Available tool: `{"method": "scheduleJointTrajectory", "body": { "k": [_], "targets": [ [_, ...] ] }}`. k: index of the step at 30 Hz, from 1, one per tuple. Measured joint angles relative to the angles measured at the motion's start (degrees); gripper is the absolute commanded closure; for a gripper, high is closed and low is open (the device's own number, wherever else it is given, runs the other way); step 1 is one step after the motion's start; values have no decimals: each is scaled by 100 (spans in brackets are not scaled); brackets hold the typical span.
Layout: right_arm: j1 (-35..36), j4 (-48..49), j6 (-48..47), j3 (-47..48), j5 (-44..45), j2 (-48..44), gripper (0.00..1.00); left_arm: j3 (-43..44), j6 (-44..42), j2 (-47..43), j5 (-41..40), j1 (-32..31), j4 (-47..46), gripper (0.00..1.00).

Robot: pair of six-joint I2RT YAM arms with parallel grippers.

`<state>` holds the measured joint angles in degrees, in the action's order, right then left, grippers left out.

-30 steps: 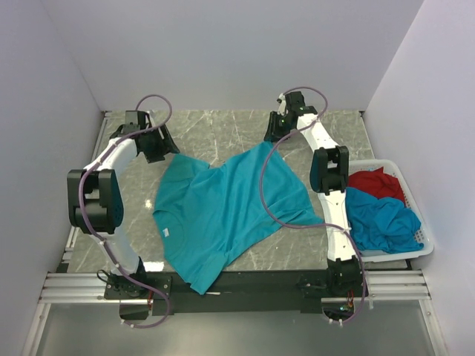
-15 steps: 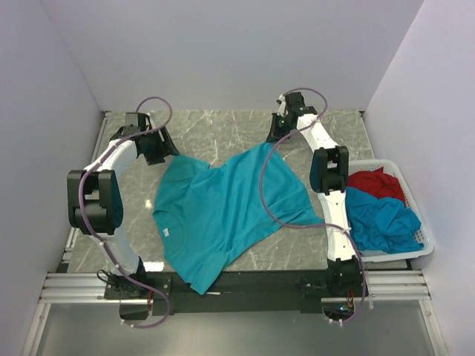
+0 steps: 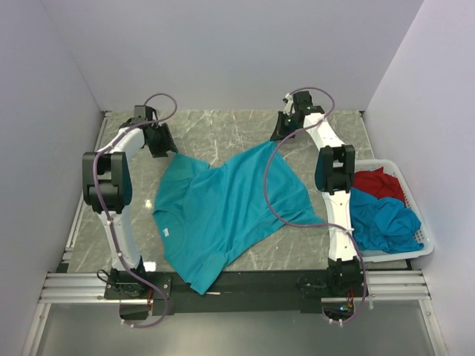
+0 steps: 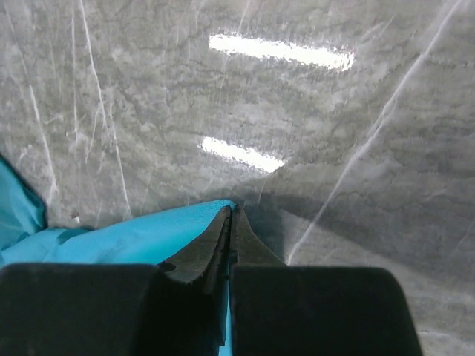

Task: Fold and stack the t-shirts
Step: Flatten the tshirt out

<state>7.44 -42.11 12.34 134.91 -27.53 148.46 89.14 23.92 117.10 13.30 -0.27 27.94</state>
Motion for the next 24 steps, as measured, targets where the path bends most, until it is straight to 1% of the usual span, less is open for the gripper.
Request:
{"method": "scheduleJointTrajectory", "body": {
  "k": [2, 4, 10, 12, 22, 24],
  "targets": [
    [-26, 31, 2, -96, -101, -52, 100, 295, -72, 269, -109, -31, 131, 53],
    [-35, 52, 2, -149, -188, -59, 100, 601, -138, 531, -236, -72, 254, 54],
    [-31, 52, -24, -450, -323, -101, 100, 1368, -374, 1187, -699, -339, 640, 54],
    [-31, 39, -35, -492, -348, -111, 100, 1534, -435, 1241, -857, -435, 728, 55],
    [-31, 50, -92, -595, -367, -374, 100, 1617, -610, 1252, -1440, -713, 1021, 56],
    [-31, 52, -107, -605, -367, -435, 100, 1617, -627, 1252, -1528, -717, 1058, 59]
  ]
}}
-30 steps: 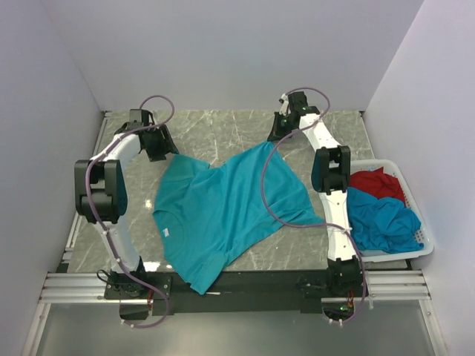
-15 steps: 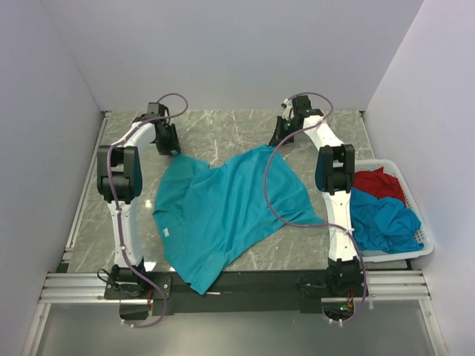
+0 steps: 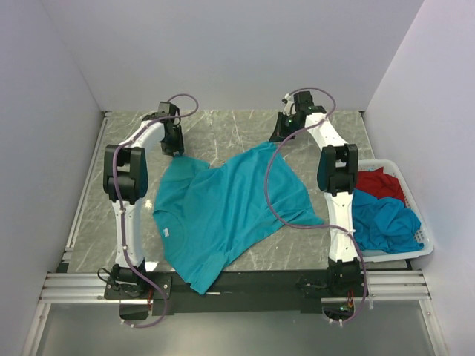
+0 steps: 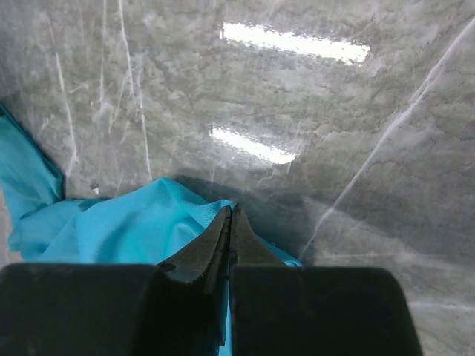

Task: Fold and stack the t-shirts
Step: Flatten the tshirt out

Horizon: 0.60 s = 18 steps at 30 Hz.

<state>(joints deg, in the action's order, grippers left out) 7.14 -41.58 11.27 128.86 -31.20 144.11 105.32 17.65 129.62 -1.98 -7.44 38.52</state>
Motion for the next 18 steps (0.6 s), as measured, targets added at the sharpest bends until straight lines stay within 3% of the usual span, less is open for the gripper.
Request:
{"method": "scheduleJointTrajectory", "body": {
  "k": [13, 16, 18],
  "targets": [
    [0, 2, -24, -214, -44, -151, 100, 17, 0, 52, -192, -13, 87, 67],
    [0, 0, -26, -219, -44, -166, 100, 17, -15, 61, -195, -28, 96, 75],
    [0, 0, -44, -223, -42, -181, 100, 17, -24, 61, -192, -37, 96, 87]
  ]
}}
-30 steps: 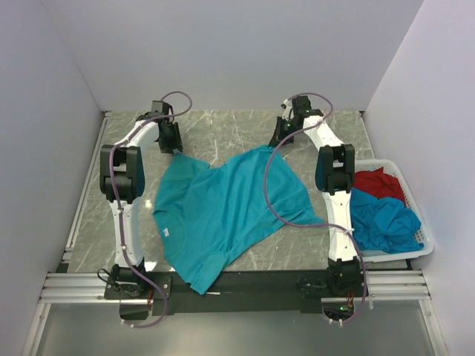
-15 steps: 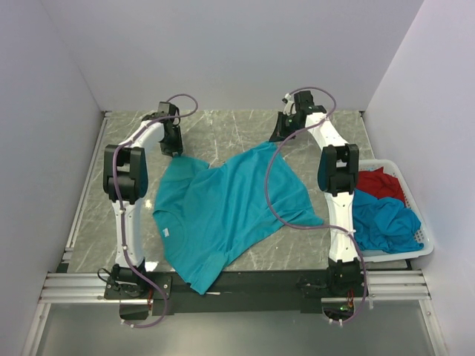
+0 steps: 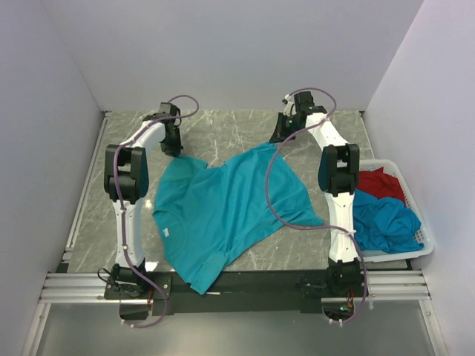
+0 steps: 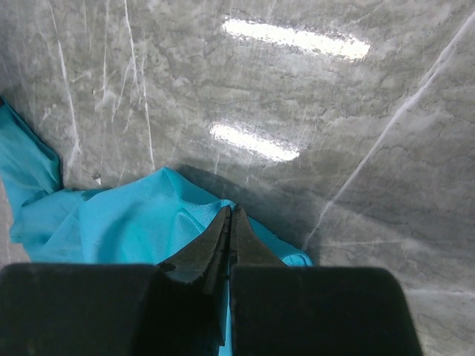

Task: Fold and stack the t-shirts
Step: Flatten the tshirt out

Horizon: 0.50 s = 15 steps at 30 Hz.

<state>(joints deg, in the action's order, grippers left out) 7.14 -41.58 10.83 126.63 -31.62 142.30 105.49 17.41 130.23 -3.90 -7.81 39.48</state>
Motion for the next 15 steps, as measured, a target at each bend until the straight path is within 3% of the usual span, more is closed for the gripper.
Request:
{"method": "scheduleJointTrajectory", "body": {
  "k": [2, 9, 15],
  "targets": [
    [0, -17, -26, 0, 7, -31, 100, 0, 0, 0, -7, -13, 0, 99],
    [0, -354, -332, 96, 173, -343, 100, -138, 39, -216, -4, -37, -74, 100],
    [0, -656, -876, 201, 352, -1292, 100, -162, 181, -1657, 9, -50, -247, 100]
  ]
}}
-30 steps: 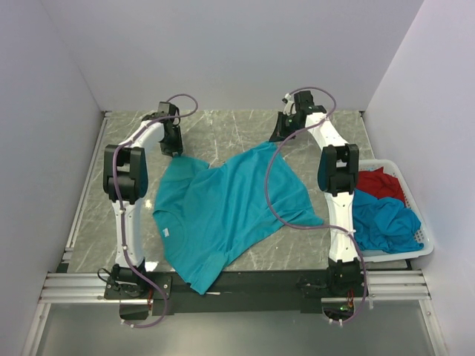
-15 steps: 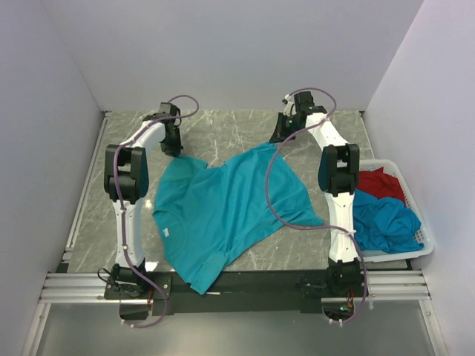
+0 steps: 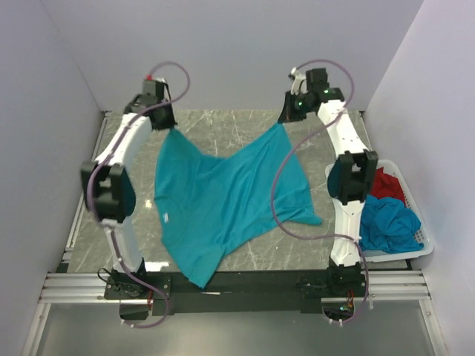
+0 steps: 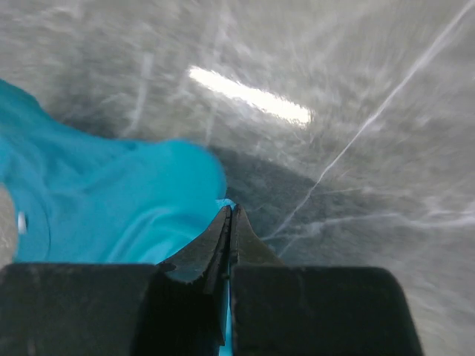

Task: Fold and stack the t-shirts
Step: Flatten the tshirt out

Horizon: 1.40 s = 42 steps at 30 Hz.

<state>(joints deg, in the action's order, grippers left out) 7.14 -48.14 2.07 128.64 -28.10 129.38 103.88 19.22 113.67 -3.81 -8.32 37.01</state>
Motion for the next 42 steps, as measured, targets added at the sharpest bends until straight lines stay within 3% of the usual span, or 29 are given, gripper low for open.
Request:
{"method": "scheduleJointTrajectory", "body": {
  "k": [10, 18, 24, 32, 36, 42],
  "targets": [
    [0, 221, -1161, 7, -46, -3442, 100, 4, 586, -3685, 118, -4, -1414, 100],
    [4, 800, -1349, -101, 66, -5727, 100, 46, 898, -5840, 118, -4, -2243, 100],
    [-487, 1008, -1163, -267, 39, -6846, 100, 404, 999, -6345, 205, -4, -2417, 100],
    [-643, 1134, -933, -1080, -153, -7014, 100, 306, 940, -6363, 216, -11, -2365, 100],
    [-643, 1349, -885, -2184, -402, -6951, 100, -577, 890, -6424, 127, -15, -2498, 100],
    [-643, 1928, -789, -4323, -802, -6404, 100, -2850, 979, -6192, 76, -13, -2800, 100]
  ]
}}
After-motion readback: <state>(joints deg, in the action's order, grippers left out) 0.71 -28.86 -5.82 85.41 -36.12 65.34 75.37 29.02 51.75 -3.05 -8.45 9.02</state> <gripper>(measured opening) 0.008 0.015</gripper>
